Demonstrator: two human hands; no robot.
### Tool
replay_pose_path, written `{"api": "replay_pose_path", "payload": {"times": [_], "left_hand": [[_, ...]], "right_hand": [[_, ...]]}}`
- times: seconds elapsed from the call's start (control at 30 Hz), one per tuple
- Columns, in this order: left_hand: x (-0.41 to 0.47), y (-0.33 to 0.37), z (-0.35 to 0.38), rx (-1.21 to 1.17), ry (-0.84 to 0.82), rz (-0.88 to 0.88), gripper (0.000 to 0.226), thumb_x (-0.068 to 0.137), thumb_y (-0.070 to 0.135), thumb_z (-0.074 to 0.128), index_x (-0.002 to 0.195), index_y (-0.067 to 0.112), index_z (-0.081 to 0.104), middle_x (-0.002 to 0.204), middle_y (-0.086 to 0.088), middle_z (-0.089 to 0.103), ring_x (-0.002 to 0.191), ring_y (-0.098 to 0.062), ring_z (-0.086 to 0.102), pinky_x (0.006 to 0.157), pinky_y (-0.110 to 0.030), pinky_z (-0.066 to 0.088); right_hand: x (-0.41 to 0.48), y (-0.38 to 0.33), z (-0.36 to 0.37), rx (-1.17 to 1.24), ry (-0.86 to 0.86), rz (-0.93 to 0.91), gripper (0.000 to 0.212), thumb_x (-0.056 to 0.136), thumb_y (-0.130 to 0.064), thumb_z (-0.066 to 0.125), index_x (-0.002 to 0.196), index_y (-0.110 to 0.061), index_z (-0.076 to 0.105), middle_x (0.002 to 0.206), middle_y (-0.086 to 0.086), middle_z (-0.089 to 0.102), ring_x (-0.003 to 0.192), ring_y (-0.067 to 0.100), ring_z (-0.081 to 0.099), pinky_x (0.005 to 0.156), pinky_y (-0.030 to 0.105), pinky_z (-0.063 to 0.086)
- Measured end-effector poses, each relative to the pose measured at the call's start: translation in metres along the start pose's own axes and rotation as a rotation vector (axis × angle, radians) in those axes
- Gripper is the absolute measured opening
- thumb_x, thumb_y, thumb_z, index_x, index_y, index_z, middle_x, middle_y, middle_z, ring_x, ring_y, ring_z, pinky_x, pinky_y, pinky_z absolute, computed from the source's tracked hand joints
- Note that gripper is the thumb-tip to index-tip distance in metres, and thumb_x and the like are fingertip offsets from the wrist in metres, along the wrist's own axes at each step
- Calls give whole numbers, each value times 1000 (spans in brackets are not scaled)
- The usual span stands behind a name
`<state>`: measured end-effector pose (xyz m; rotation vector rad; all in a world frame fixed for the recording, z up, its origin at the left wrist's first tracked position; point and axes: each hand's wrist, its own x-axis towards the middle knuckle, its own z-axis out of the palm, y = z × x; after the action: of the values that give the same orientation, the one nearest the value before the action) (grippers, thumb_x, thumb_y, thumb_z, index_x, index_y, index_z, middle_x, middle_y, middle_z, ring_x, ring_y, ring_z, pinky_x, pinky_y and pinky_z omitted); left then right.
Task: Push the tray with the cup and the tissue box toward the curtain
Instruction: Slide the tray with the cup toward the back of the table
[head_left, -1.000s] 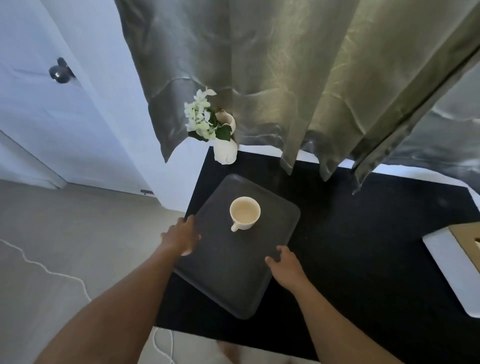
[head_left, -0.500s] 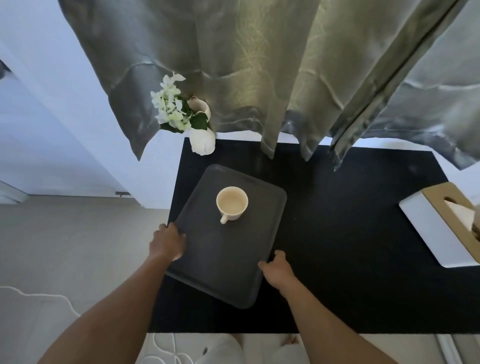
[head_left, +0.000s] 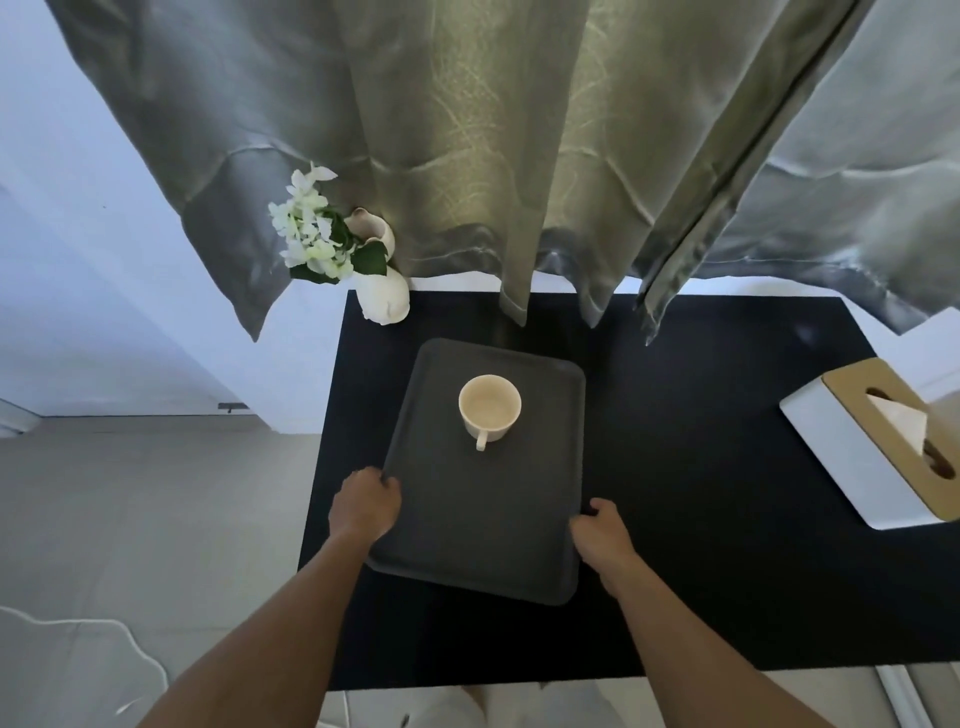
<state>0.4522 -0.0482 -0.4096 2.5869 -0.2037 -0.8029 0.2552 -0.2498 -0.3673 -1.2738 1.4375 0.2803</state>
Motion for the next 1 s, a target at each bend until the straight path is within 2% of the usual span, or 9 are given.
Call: {"api": "replay_pose_path", "payload": {"times": [0.13,0.33,0.43,0.5,0.57,0.63,0.77,0.9,1.0], "left_hand": [[-1,18,4,-131,-39,-113,32,94,25,44,78,4,62,87,-14,65,80,-31,61,73,-37,45],[6,41,7,-194,-52,-206,36,94,27,43,80,1,64,85,-14,65,76,-29,60,72,-36,45],[12,53,5,-238,-36,-235,38,94,28,42,77,3,64,85,-14,65,76,-29,60,72,-36,46],[19,60,4,-271,-13,-250,38,94,28,42,76,3,64,87,-16,66,79,-31,62,74,-37,46],[24,67,2,-293,18,-253,38,93,28,41,75,3,64,87,-16,66,82,-33,61,77,-39,46],[31,73,2,-309,41,-254,38,93,27,41,75,3,64,85,-14,64,81,-32,61,78,-38,46],[46,85,3,-329,70,-275,37,95,26,41,72,5,62,79,-11,60,71,-25,56,77,-36,43],[56,92,2,-333,88,-271,36,94,26,41,72,7,63,87,-14,62,82,-32,57,77,-36,41],[61,94,1,-337,108,-274,37,93,25,42,71,5,63,85,-15,63,79,-32,57,75,-35,40]], "right_hand": [[10,-11,-18,22,-8,15,67,92,-12,53,152,-15,24,147,13,42,130,32,45,102,44,41],[26,-32,-37,53,-27,4,62,92,-15,47,150,-16,28,149,11,39,132,32,41,102,47,40],[36,-45,-41,74,-27,-25,54,93,-18,45,146,-13,35,134,10,49,118,29,49,100,47,42],[46,-57,-45,83,-21,-36,40,93,-17,43,133,-10,48,112,10,56,101,28,55,96,48,45],[55,-68,-48,89,-27,-37,22,94,-16,41,108,-10,58,100,10,56,100,30,56,97,50,46],[61,-81,-50,94,-45,-36,18,95,-15,40,85,-17,55,96,7,56,98,28,55,98,50,46],[78,-101,-52,97,-40,-49,20,97,-17,40,80,-19,51,91,4,54,93,24,52,100,50,45],[86,-112,-50,78,-52,-67,19,97,-17,40,97,-15,59,112,16,60,111,35,56,104,55,42],[87,-117,-48,60,-59,-80,20,97,-18,39,88,-18,56,123,20,59,120,38,53,105,55,40]]}}
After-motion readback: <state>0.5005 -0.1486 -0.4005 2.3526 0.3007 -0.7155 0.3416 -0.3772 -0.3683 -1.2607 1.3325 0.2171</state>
